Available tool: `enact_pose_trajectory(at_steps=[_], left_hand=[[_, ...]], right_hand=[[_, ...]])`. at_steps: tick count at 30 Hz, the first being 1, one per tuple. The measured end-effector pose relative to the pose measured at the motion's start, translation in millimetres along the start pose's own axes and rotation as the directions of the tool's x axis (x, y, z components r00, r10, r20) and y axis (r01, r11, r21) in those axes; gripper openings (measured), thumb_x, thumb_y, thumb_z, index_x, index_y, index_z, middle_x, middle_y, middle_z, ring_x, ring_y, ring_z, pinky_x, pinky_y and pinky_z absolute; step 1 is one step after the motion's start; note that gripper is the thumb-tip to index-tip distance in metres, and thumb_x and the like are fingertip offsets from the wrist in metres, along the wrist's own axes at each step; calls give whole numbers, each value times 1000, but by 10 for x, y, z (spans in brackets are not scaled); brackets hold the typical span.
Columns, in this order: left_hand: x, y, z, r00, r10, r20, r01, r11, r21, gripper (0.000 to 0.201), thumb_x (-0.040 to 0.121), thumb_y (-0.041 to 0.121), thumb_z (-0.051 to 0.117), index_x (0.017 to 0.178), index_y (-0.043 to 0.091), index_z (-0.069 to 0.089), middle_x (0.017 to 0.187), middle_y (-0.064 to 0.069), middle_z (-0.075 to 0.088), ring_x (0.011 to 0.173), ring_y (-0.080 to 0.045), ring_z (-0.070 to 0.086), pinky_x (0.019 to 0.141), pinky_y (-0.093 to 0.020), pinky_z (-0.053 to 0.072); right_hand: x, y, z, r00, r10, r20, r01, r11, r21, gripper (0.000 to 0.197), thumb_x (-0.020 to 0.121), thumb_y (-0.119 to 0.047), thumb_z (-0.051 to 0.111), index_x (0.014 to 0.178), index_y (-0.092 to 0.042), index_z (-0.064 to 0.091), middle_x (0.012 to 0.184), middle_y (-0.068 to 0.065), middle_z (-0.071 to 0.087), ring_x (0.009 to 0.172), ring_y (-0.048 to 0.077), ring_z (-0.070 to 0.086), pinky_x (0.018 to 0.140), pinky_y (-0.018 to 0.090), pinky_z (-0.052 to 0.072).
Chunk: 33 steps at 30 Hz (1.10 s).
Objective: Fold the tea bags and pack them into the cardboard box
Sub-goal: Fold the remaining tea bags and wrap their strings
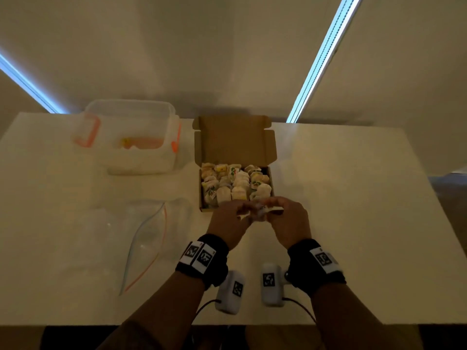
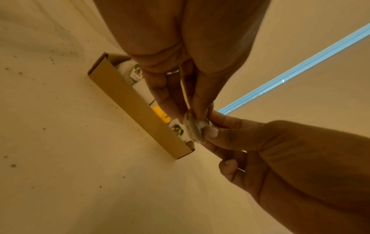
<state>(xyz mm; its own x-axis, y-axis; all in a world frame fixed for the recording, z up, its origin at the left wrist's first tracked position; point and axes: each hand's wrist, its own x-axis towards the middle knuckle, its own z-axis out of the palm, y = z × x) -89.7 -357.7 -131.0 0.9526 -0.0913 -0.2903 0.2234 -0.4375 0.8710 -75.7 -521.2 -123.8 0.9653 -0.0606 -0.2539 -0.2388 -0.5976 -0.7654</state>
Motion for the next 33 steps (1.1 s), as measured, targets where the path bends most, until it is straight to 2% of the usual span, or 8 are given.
enact_pose_trajectory(at_steps=[4,7,11,21,24,26,29,33], left_hand=[[193,-141,105,997,-47,58,26,946,322,47,97,33,65,141,17,55,145,-5,53,132,-25,49,110,-44,42],[245,-172,130,995,-60,84,20,907,420,56,100,35,60,150,16,43,154,-7,43,142,-28,41,115,-42,36],[249,-174,129,986,-85,142,-1,857,515,64,105,35,53,159,13,27,166,-7,26,153,-26,23,122,-36,20],[190,-177,-61,989,53,137,-105,909,404,49,102,28,59,149,17,48,154,-2,46,142,-22,41,115,-29,30],[-94,-102,-370,989,144,29,-146,936,321,40,100,24,62,140,19,58,146,0,54,136,-18,47,109,-22,32],[-389,-121,-634,979,184,-89,-144,929,340,39,96,23,67,135,23,61,143,1,55,133,-19,49,109,-30,39],[-940,-320,-1050,937,175,-302,30,822,569,54,85,31,77,135,28,58,150,0,44,140,-26,38,103,-50,43],[-1427,-727,-1465,860,-200,-470,472,663,581,98,74,26,86,157,31,33,163,-11,22,146,-41,26,100,-60,40]], right_hand=[[371,64,-10,999,12,-34,-14,998,-68,25,79,-10,80,102,-22,78,97,-4,75,86,10,67,66,4,44],[552,87,86,999,-24,-29,19,988,-155,20,81,-14,79,100,-19,79,103,2,77,95,22,71,86,34,57],[610,33,180,995,-88,38,95,954,-285,25,82,-5,70,99,-19,80,107,9,76,104,33,68,89,42,55],[593,-146,248,995,-38,89,78,856,-511,28,93,-13,55,109,-27,72,123,3,61,111,29,59,94,39,37],[430,-132,235,999,-33,-7,26,892,-451,40,86,-4,58,114,-29,72,140,3,50,124,29,52,98,42,39],[262,-129,266,988,-107,-109,62,931,-360,39,84,1,58,109,-25,73,141,3,49,128,31,48,99,45,40],[-23,-220,445,936,-323,-141,277,922,-271,32,84,5,58,104,-16,72,131,8,56,124,32,53,98,45,47],[-370,-463,825,889,-455,50,457,882,-115,30,89,1,60,111,-18,66,127,0,52,122,19,51,104,22,39]])
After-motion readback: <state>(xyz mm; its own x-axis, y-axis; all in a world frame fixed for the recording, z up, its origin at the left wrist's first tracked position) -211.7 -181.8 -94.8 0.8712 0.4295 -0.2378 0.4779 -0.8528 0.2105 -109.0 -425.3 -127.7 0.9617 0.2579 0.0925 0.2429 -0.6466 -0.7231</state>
